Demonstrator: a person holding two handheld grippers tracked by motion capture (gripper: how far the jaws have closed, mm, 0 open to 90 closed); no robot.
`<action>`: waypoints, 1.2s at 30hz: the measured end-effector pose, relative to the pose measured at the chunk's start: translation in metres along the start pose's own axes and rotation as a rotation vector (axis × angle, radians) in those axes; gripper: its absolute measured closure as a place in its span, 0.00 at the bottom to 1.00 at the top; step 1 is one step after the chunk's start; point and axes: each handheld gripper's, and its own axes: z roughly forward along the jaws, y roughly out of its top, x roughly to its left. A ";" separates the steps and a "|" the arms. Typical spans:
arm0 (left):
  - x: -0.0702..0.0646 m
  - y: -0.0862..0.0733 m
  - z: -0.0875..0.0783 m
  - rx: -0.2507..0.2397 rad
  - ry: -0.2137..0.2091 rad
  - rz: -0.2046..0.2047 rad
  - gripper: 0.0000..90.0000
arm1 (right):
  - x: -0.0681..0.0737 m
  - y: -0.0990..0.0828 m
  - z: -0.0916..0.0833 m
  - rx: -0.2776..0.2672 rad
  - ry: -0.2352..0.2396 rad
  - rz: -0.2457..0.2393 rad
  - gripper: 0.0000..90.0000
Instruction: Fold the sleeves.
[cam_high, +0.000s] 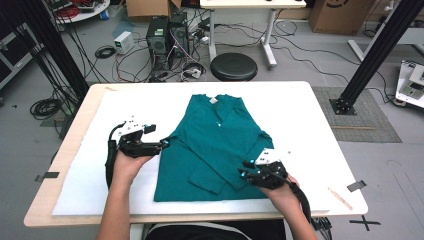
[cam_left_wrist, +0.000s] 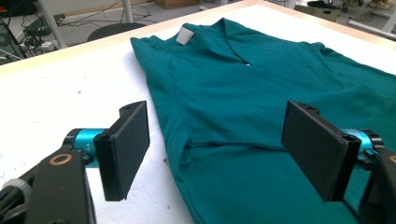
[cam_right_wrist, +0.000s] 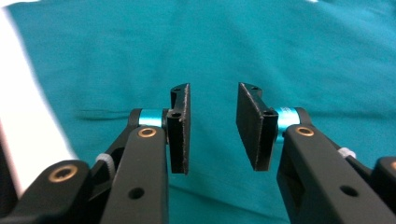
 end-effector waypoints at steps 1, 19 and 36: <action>0.000 0.000 0.000 0.000 0.000 -0.003 0.26 | -0.006 -0.001 -0.001 0.000 -0.013 0.014 0.74; 0.006 -0.001 -0.004 -0.011 0.012 -0.019 0.26 | -0.052 0.049 0.074 0.092 -0.051 0.034 0.75; 0.008 -0.002 -0.006 -0.010 0.019 -0.025 0.26 | -0.068 0.051 0.086 0.106 -0.097 0.071 1.00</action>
